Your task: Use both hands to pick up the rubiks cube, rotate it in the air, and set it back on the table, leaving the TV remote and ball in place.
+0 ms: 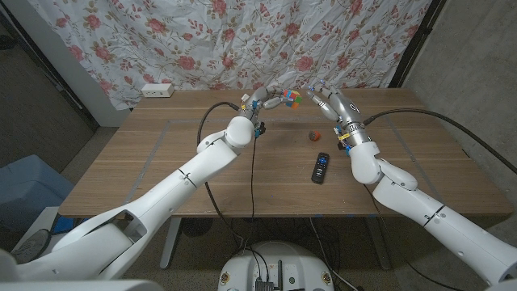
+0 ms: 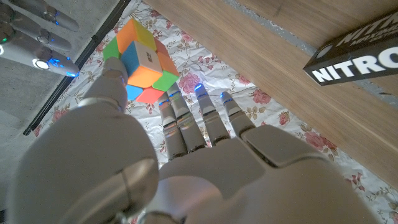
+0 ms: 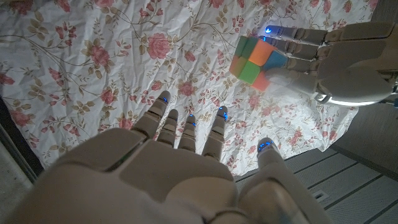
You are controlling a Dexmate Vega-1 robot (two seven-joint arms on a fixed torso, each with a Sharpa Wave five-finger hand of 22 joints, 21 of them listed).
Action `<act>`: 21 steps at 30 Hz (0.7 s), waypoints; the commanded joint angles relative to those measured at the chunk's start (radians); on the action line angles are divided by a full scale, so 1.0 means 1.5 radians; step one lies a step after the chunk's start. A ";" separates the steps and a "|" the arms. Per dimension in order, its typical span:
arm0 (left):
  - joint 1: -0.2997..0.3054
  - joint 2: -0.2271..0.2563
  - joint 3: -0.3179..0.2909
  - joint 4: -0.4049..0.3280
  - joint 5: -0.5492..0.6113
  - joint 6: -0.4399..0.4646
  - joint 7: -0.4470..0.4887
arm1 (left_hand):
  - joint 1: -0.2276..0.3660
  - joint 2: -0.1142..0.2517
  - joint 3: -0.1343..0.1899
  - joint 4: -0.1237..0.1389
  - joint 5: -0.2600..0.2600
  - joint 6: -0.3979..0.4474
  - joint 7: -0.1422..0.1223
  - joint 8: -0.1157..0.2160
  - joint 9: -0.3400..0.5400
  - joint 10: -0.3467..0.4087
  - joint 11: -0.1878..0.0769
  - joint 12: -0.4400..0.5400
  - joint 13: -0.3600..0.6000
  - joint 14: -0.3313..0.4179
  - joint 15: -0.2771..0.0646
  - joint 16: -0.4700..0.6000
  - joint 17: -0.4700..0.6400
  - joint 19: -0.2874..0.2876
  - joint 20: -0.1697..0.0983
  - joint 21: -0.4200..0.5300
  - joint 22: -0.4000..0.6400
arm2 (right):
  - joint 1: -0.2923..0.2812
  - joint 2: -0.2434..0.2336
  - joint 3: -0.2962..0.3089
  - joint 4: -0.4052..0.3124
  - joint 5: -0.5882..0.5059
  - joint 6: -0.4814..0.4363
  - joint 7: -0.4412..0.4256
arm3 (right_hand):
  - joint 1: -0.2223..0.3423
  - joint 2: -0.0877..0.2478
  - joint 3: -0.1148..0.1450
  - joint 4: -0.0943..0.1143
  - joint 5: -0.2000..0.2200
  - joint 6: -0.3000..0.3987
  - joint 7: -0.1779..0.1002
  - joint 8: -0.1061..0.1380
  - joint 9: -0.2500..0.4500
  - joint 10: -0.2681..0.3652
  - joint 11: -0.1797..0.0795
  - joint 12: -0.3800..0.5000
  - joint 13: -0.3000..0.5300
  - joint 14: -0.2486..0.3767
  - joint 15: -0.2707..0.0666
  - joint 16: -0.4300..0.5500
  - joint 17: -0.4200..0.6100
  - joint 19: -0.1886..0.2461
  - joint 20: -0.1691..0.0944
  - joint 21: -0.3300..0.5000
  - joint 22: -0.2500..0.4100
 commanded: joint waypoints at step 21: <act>-0.046 0.090 0.037 -0.009 0.092 -0.010 -0.117 | 0.004 0.008 0.000 0.002 0.004 0.018 0.009 0.001 0.004 0.014 -0.016 0.003 0.002 -0.001 -0.064 -0.001 0.001 -0.001 0.000 0.003 0.001 | 0.014 -0.013 0.039 0.023 0.100 0.021 0.050 | -0.008 0.014 -0.003 0.004 -0.001 -0.049 0.005 -0.013 -0.001 -0.006 0.011 -0.001 0.002 -0.012 0.009 0.000 0.002 0.000 0.005 -0.001 0.002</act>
